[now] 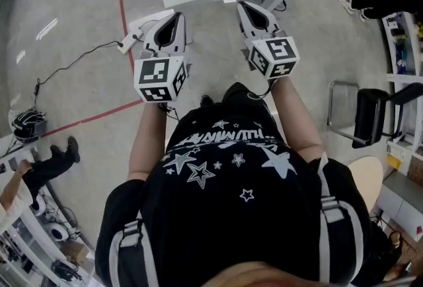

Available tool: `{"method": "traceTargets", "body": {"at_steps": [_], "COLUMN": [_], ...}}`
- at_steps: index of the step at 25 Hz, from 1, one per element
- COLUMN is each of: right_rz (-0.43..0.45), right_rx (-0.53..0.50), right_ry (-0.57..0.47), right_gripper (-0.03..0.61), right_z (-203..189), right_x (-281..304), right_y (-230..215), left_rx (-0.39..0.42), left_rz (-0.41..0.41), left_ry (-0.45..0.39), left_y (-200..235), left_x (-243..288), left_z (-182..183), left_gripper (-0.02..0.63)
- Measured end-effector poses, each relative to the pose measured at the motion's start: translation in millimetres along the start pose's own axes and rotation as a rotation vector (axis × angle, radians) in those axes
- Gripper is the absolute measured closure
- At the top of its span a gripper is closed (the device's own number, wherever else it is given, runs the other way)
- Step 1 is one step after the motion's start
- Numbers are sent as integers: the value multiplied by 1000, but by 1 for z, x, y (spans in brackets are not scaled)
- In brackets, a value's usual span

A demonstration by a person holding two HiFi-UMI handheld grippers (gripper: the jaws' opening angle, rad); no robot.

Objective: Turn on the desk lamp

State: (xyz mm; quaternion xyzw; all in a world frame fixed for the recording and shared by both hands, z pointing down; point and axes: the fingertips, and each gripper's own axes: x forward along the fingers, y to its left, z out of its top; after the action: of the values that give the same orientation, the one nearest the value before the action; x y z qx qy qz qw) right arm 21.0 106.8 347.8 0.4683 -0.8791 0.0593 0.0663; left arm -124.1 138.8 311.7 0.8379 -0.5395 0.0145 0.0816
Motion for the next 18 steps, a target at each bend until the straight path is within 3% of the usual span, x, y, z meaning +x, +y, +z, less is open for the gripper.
{"method": "traceTargets", "body": {"at_steps": [18], "right_rz": [56], "right_rx": [57], "right_ry": [5], "right_gripper": [575], "right_z": [0], "right_x": [108], "right_y": [-86], "left_rx": [-29], "left_rz": [100], "left_ry": [27], "left_y": [47], "left_x": [105], "left_z": [-2], "left_gripper": [606]}}
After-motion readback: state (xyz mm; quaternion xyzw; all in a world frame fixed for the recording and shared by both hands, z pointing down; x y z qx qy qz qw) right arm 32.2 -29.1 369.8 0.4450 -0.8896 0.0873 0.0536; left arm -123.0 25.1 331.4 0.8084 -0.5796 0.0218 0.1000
